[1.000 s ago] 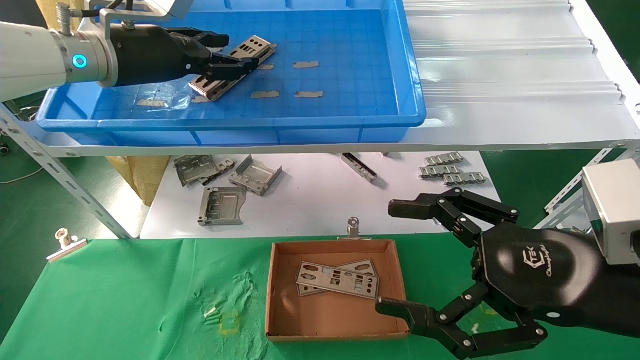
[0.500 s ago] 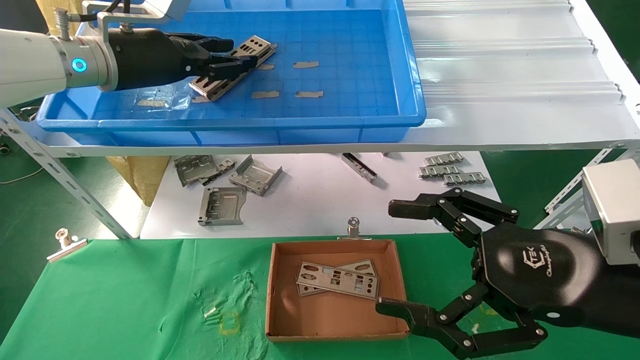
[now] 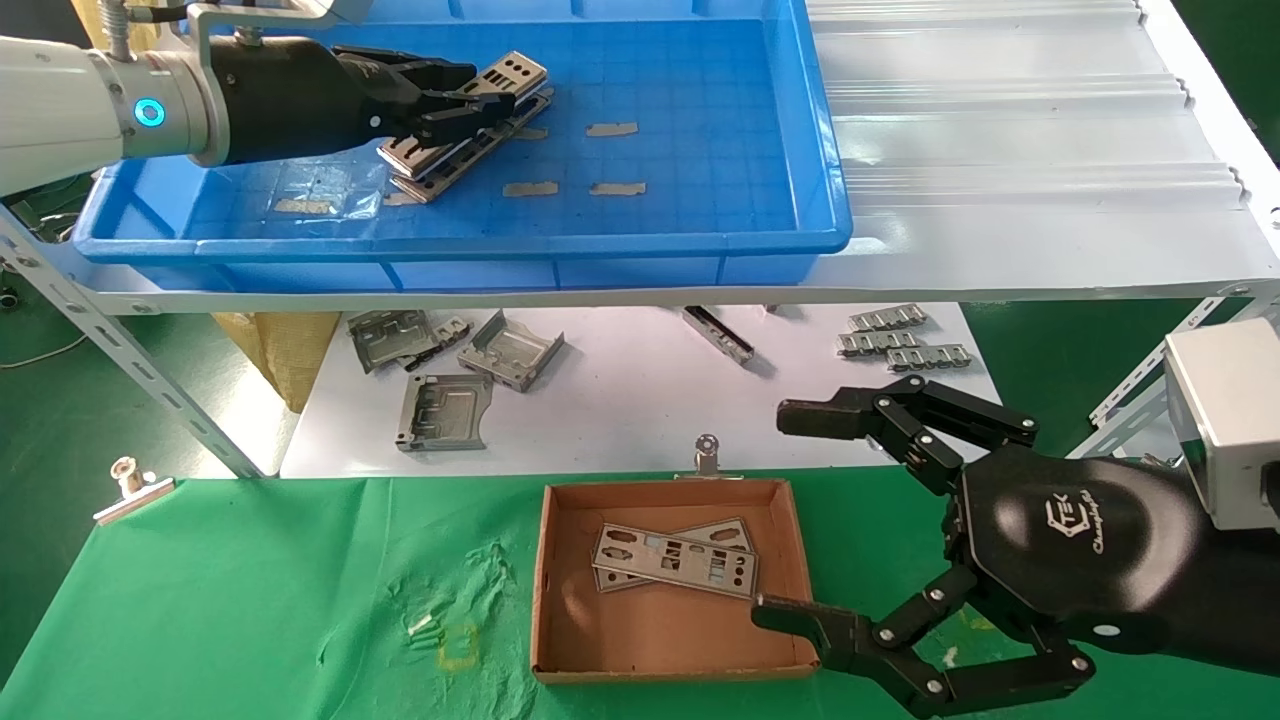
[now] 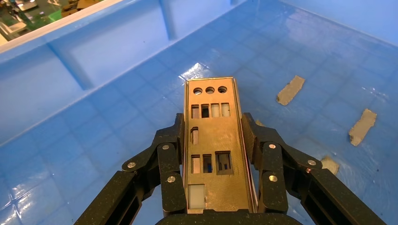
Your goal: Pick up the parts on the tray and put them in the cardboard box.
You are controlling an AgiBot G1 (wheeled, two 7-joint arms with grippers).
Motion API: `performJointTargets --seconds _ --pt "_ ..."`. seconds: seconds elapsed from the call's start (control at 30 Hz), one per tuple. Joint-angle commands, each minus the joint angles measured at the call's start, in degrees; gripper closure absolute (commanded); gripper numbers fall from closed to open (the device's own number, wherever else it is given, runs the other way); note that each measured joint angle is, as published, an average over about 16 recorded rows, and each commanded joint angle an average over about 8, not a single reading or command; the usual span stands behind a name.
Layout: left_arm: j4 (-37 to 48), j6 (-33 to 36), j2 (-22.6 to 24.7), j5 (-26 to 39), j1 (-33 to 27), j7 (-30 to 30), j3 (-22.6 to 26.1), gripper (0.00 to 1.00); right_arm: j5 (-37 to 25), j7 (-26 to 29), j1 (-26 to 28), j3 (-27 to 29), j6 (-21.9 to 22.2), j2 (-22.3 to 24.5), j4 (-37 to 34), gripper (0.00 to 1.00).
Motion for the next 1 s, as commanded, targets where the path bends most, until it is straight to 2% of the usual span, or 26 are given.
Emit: performJointTargets --seconds 0.03,0.37,0.4,0.6,0.63,0.67,1.0 --pt "-0.1 0.3 -0.1 0.1 -0.2 0.2 0.1 1.0 0.0 0.0 0.0 0.0 0.0 0.0 0.0 0.0" --pt "0.4 -0.9 0.4 0.4 0.2 0.3 0.3 0.99 0.0 0.0 0.0 0.0 0.0 0.0 0.0 0.0" --pt "0.4 -1.0 0.5 0.4 0.3 0.3 0.2 0.93 0.0 0.0 0.0 0.0 0.0 0.0 0.0 0.0" --pt "0.5 -1.4 0.7 0.2 0.6 0.2 0.2 0.18 0.0 0.0 0.0 0.0 0.0 0.0 0.0 0.0" --pt "0.5 -1.4 0.7 0.2 0.7 0.2 0.1 0.07 0.0 0.0 0.0 0.0 0.0 0.0 0.0 0.0" --pt "0.5 -1.4 0.7 0.2 0.7 0.1 0.1 0.0 0.0 0.0 0.0 0.0 0.0 0.0 0.0 0.0" --pt "0.5 -1.2 0.7 -0.4 0.9 -0.2 -0.3 0.0 0.0 0.0 0.0 0.0 0.0 0.0 0.0 0.0"
